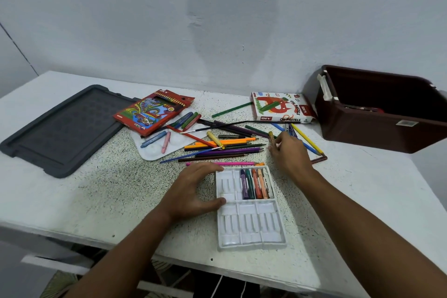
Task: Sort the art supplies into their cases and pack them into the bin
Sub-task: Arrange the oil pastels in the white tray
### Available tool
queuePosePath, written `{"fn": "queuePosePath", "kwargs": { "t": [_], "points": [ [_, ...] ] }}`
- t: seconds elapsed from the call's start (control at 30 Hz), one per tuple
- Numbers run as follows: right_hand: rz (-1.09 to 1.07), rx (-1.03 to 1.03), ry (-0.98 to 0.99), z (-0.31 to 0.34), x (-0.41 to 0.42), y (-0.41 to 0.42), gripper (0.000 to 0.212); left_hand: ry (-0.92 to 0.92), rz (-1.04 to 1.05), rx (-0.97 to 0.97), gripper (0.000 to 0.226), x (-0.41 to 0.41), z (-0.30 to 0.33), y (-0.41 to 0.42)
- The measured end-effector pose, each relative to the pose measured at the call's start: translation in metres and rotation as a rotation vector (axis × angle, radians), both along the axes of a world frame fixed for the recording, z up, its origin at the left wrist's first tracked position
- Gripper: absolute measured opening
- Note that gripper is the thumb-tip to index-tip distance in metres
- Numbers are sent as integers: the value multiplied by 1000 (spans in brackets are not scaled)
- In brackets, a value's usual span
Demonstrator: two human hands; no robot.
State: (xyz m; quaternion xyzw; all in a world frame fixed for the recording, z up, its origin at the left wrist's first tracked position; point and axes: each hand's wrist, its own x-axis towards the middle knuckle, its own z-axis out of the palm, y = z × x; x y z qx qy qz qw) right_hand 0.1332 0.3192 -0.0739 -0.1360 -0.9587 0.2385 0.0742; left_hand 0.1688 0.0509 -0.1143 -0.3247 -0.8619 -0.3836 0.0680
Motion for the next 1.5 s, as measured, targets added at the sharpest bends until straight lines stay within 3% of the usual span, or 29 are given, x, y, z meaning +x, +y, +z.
{"fn": "queuePosePath", "kwargs": {
  "t": [0.23,0.43,0.7,0.87,1.17,1.5],
  "points": [
    [-66,-147,-73,6,-2,6,32,-3,5,-6,65,0,1,0],
    [75,-337,-15,17,14,6,13,-11,3,0,64,1,3,1],
    [602,78,167,18,47,-5,19,-5,4,10,63,1,3,1],
    [745,234,235,8,57,-15,21,1,3,13,62,1,3,1],
    [826,267,243,-3,55,-29,30,3,-2,5,61,1,4,1],
    [850,135,242,-9,56,-31,30,13,2,-2,62,0,2,1]
  ]
}}
